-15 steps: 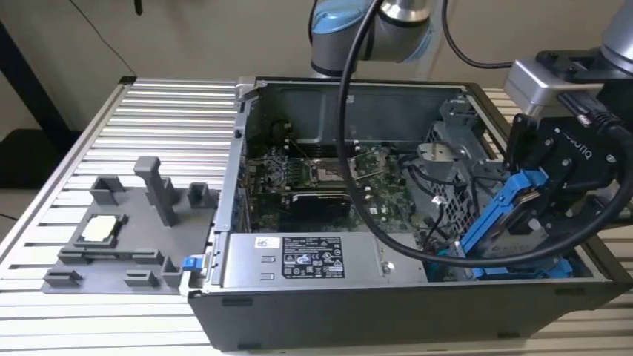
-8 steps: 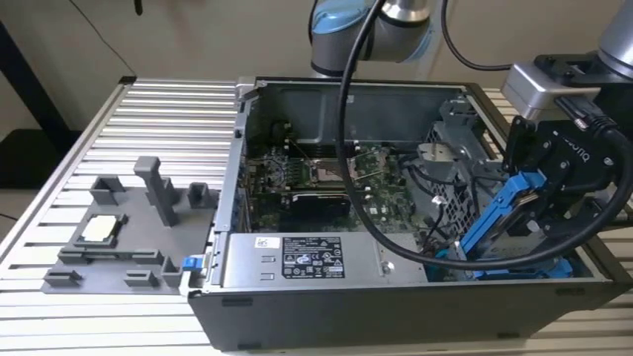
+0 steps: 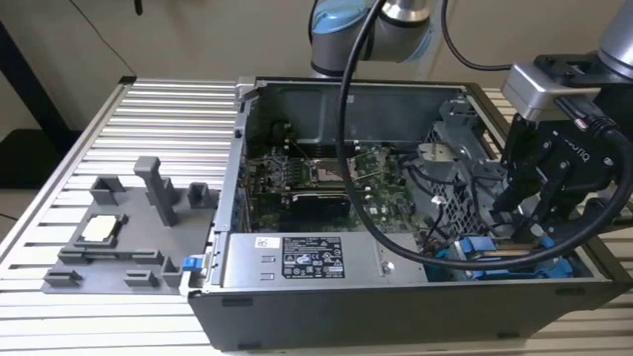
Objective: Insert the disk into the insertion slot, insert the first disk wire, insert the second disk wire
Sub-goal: 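Insert the disk into the insertion slot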
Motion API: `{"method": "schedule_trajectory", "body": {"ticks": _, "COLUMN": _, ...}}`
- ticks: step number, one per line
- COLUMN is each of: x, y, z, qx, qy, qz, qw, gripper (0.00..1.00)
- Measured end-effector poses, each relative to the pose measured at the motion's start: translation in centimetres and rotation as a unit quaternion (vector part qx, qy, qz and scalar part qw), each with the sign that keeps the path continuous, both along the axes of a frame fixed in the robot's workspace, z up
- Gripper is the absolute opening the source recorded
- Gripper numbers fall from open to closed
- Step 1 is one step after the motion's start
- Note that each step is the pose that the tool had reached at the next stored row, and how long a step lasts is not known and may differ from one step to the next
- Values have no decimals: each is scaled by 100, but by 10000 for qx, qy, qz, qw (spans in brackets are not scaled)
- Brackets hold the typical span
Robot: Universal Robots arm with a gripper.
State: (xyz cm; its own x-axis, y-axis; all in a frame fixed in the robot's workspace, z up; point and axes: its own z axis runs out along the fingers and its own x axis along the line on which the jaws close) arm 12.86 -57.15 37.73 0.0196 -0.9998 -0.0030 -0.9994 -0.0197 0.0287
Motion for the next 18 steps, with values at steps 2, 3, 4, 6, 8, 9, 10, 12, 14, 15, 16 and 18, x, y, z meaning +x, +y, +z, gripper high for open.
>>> {"method": "schedule_trajectory", "body": {"ticks": 2, "x": 0, "y": 0, "z": 4, "qx": -1, "qy": 0, "qz": 0, "qw": 10000, "gripper": 47}}
{"method": "schedule_trajectory", "body": {"ticks": 3, "x": 0, "y": 0, "z": 19, "qx": 0, "qy": 0, "qz": 0, "qw": 10000, "gripper": 47}}
{"method": "schedule_trajectory", "body": {"ticks": 4, "x": 0, "y": 0, "z": 49, "qx": 1, "qy": 0, "qz": 0, "qw": 10000, "gripper": 47}}
{"method": "schedule_trajectory", "body": {"ticks": 6, "x": 0, "y": 0, "z": 130, "qx": -2, "qy": 0, "qz": -1, "qw": 10000, "gripper": 47}}
{"method": "schedule_trajectory", "body": {"ticks": 8, "x": 0, "y": 1, "z": 215, "qx": -5, "qy": 0, "qz": -1, "qw": 10000, "gripper": 47}}
{"method": "schedule_trajectory", "body": {"ticks": 9, "x": 0, "y": 2, "z": 246, "qx": -5, "qy": 0, "qz": -1, "qw": 10000, "gripper": 47}}
{"method": "schedule_trajectory", "body": {"ticks": 10, "x": 0, "y": 3, "z": 257, "qx": -8, "qy": 0, "qz": -1, "qw": 10000, "gripper": 47}}
{"method": "schedule_trajectory", "body": {"ticks": 12, "x": -4, "y": 8, "z": 256, "qx": -7, "qy": -23, "qz": 0, "qw": 10000, "gripper": 47}}
{"method": "schedule_trajectory", "body": {"ticks": 14, "x": -19, "y": 7, "z": 257, "qx": 23, "qy": -190, "qz": -1, "qw": 9998, "gripper": 47}}
{"method": "schedule_trajectory", "body": {"ticks": 15, "x": -27, "y": 8, "z": 257, "qx": 43, "qy": -285, "qz": -1, "qw": 9996, "gripper": 47}}
{"method": "schedule_trajectory", "body": {"ticks": 16, "x": -34, "y": 8, "z": 257, "qx": 60, "qy": -375, "qz": -1, "qw": 9993, "gripper": 47}}
{"method": "schedule_trajectory", "body": {"ticks": 18, "x": -47, "y": 9, "z": 257, "qx": 101, "qy": -557, "qz": -1, "qw": 9984, "gripper": 47}}
